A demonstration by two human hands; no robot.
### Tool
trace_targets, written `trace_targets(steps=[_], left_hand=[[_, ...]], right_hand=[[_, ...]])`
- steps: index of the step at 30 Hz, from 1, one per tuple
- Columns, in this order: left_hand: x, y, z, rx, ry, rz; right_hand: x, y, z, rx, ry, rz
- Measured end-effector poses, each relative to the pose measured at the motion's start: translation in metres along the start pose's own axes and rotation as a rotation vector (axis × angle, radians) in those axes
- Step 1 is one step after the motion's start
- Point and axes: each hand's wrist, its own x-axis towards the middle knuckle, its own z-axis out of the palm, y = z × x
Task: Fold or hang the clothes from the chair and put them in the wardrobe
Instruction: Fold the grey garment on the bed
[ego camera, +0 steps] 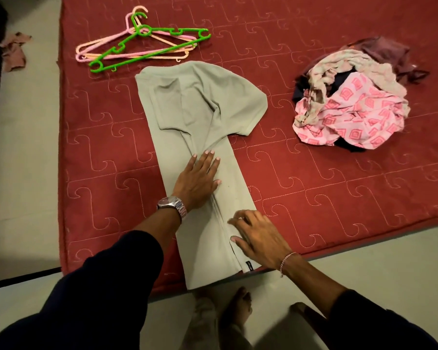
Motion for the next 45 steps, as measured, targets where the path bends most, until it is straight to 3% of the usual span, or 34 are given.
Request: trace_targets(steps=[4,9,16,19,23,27,30,34,36,38,40,42,45], left_hand=[[0.006,0.006,-0.009,-0.092,0.029,-0.014],[0.035,-0.003,-0.019,-0.173,0.242,-0.009],[0.105,-0.037,-0.033,-0.493,0.498,-0.196],[0.134,-0.054,-0.040,-0.712,0.478,-0.316],[0.170,-0.087,-0.039,-1.060,0.270,-0.509],[0.193,-0.114,-0.060,-1.658,0.110,-0.666],[0.198,-0.129,-0.093,-1.862,0.003,-0.740],[0.190,-0.163,-0.107,-2.068,-0.162,-0.641],[0.185,-0.177,-0.104,-2.162,-0.195,-0.601],[0.180,-0.189,-0.099,-2.268,-0.200,-0.578],[0.177,-0.199,-0.091,-2.303,-0.101,-0.569],[0.171,-0.206,-0.084,-2.191,-0.023,-0.543],[0.163,-0.213,-0.074,-1.937,-0.083,-0.546]], right_hand=[[0.022,0.003,-0.007,0.208,0.051,0.115],[0.079,0.020,-0.045,0.536,0.214,0.424],[0.198,0.082,-0.080,1.390,0.402,0.983],[0.234,0.097,-0.100,1.569,0.405,1.060],[0.268,0.102,-0.115,1.699,0.411,1.042],[0.294,0.091,-0.118,1.519,0.540,0.804],[0.308,0.072,-0.114,1.002,0.570,0.573],[0.321,0.039,-0.104,0.820,0.311,0.137],[0.325,0.037,-0.101,0.753,0.201,0.042],[0.329,0.039,-0.099,0.795,0.274,0.055],[0.331,0.043,-0.095,0.792,0.403,0.140],[0.335,0.054,-0.088,0.654,0.472,0.273],[0.341,0.068,-0.082,0.545,0.503,0.374]])
